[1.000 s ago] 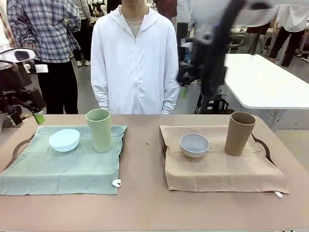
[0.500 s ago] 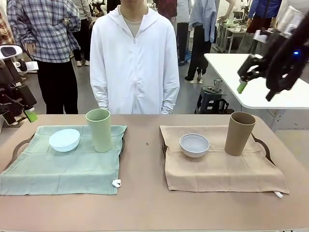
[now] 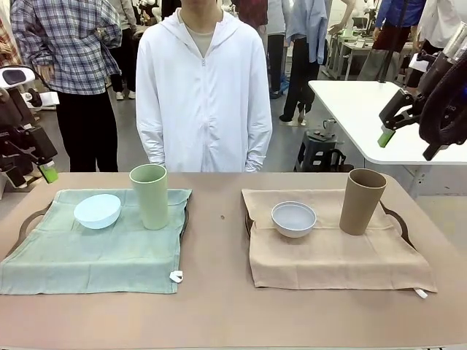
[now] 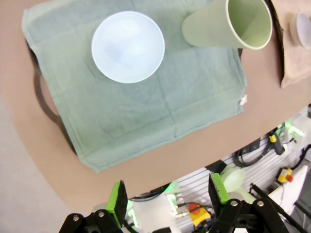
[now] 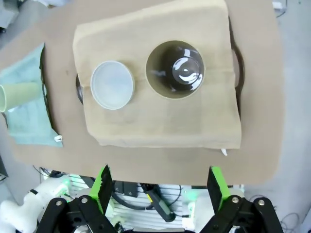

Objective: Set up a tray with a mat and arrange the tableware.
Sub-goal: Place the Picnic Bowl and Reusable plastic cup back onto the Handle tray in front of the human's position.

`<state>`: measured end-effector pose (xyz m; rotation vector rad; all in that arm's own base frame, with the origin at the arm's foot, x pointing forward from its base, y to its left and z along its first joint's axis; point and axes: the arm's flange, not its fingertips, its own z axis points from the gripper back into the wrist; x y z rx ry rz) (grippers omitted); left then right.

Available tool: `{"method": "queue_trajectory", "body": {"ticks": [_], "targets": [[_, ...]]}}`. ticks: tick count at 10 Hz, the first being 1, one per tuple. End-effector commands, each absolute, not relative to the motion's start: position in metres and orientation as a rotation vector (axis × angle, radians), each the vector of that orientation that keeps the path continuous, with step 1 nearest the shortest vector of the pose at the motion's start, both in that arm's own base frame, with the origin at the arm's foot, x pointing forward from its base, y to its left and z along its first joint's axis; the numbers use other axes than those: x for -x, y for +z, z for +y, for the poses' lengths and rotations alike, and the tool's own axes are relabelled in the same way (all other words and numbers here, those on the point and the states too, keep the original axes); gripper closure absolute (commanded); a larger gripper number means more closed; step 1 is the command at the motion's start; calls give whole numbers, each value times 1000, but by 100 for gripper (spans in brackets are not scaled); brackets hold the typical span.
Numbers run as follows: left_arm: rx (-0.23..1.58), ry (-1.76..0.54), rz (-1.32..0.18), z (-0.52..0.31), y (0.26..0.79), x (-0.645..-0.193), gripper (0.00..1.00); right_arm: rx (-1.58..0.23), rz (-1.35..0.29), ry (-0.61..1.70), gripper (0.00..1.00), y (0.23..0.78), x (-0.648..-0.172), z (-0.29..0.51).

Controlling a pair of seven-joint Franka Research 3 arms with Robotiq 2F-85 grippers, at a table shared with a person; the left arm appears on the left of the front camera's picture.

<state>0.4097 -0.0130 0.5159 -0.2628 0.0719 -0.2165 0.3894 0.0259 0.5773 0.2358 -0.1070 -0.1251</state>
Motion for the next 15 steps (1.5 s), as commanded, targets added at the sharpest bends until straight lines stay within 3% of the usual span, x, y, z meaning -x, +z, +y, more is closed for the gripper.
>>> {"method": "queue_trajectory", "body": {"ticks": [1, 4, 9, 12, 15], "targets": [[343, -230, 54, 4, 521, -411, 12, -330, -80, -142, 0, 570, -397, 4], [626, -227, -14, 58, 528, -410, 12, -687, -75, -175, 0, 551, -381, -80], [1027, -78, -122, 170, 529, -382, 12, -1088, -232, -189, 0, 544, -322, -190], [1174, 24, -238, 243, 524, -353, 12, -1201, -279, -194, 0, 532, -305, -218], [1157, 62, -225, 250, 520, -338, 12, -1185, -280, -213, 0, 536, -299, -223]]}}
